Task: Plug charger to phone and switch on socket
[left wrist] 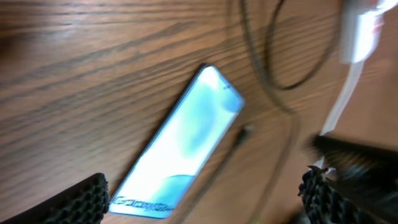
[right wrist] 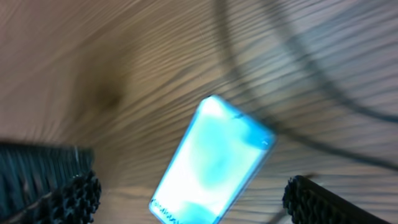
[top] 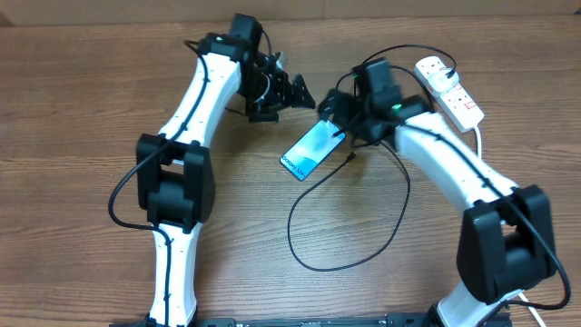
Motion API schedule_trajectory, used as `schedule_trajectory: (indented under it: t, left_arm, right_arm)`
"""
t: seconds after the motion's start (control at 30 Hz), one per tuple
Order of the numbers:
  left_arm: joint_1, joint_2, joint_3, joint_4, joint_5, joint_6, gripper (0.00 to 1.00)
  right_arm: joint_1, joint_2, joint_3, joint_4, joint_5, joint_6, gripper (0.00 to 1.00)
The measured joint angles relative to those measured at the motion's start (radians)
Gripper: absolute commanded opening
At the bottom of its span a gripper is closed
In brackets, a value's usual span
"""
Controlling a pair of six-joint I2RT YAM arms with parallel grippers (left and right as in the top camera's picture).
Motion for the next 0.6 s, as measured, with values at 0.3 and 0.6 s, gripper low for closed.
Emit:
schedule_trajectory:
  t: [0.3,0.6]
  left_arm:
    - [-0.193,0.0,0.0,0.019,-0.282,0.178,1.0]
    - [-0.314,0.005,0.0,0.04,-0.558,0.252,1.0]
  right_arm:
    - [-0.252,0.001,0.195,-0.174,0.018,-0.043,1.0]
    - [-0.383,0.001,0.196,-0.209,0.018,-0.058,1.0]
